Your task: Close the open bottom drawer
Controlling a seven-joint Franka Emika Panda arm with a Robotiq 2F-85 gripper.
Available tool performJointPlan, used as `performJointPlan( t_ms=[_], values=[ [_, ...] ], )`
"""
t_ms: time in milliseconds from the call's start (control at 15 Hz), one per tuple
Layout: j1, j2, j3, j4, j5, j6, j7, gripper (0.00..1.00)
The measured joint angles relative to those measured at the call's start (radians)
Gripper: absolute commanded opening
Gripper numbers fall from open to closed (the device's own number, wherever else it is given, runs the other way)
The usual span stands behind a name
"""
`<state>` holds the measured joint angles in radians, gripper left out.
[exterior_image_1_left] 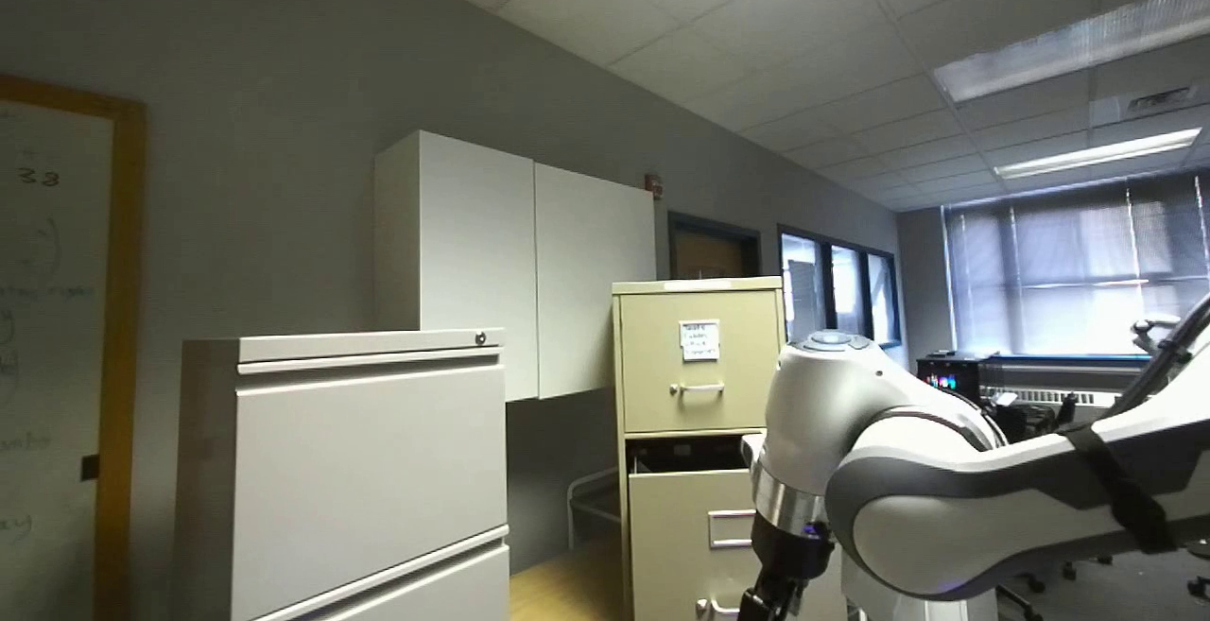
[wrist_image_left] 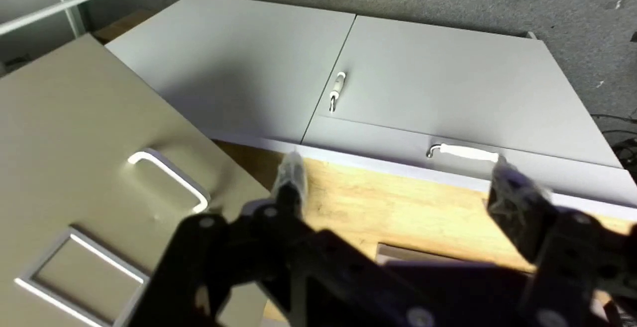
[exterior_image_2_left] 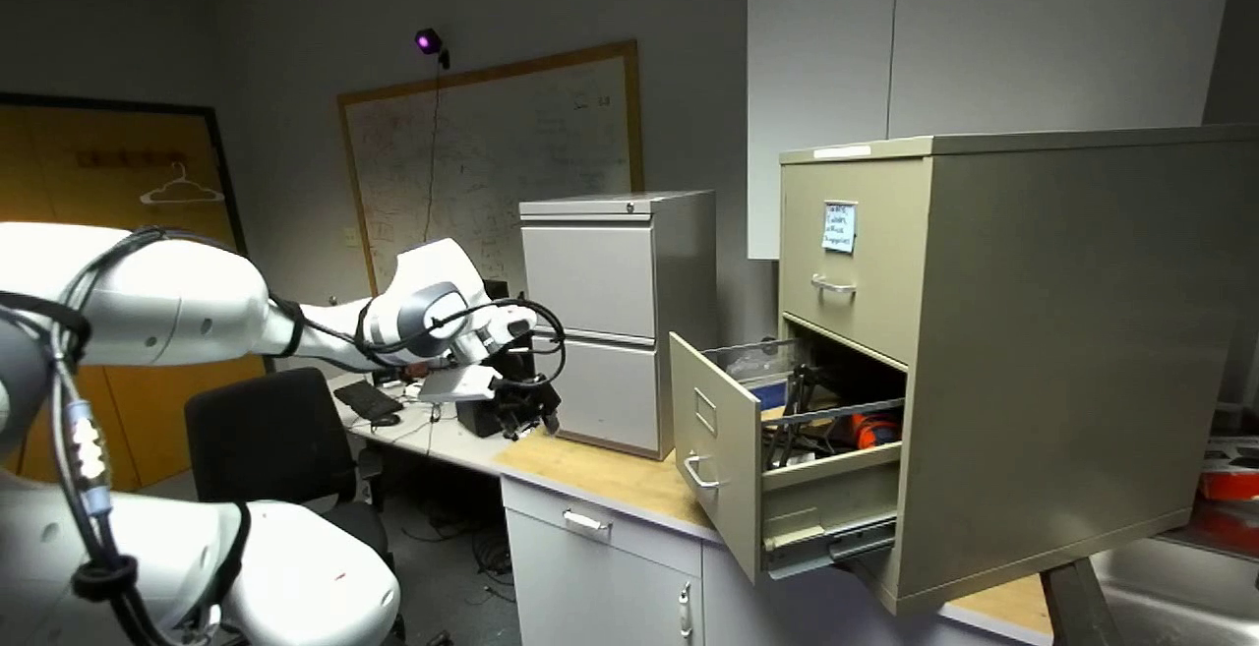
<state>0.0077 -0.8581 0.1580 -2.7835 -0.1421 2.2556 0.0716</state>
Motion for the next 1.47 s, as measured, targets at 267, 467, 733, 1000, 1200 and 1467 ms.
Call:
performJointPlan(
  t_ms=[267,467,733,1000,1200,1467],
  values=[
    [-0.023,0.142,0.096,0.033,-0.169,0.142,0.012,0.34],
    [-0.086,0.261,0.188,0.076,-0.359,0.193,0.063,0.11],
    [-0.255,0.377,0.337,0.136,-0.702,0.254,0.216,0.00],
    [-0.523,0.430,0.496,0.206,-1.046,0.340,0.323,0.00],
    [-0.748,0.458,0.619,0.285,-1.302,0.387,0.446,0.00],
    [-0.931,0.584,0.714,0.397,-1.626,0.370,0.676,0.00]
  ],
)
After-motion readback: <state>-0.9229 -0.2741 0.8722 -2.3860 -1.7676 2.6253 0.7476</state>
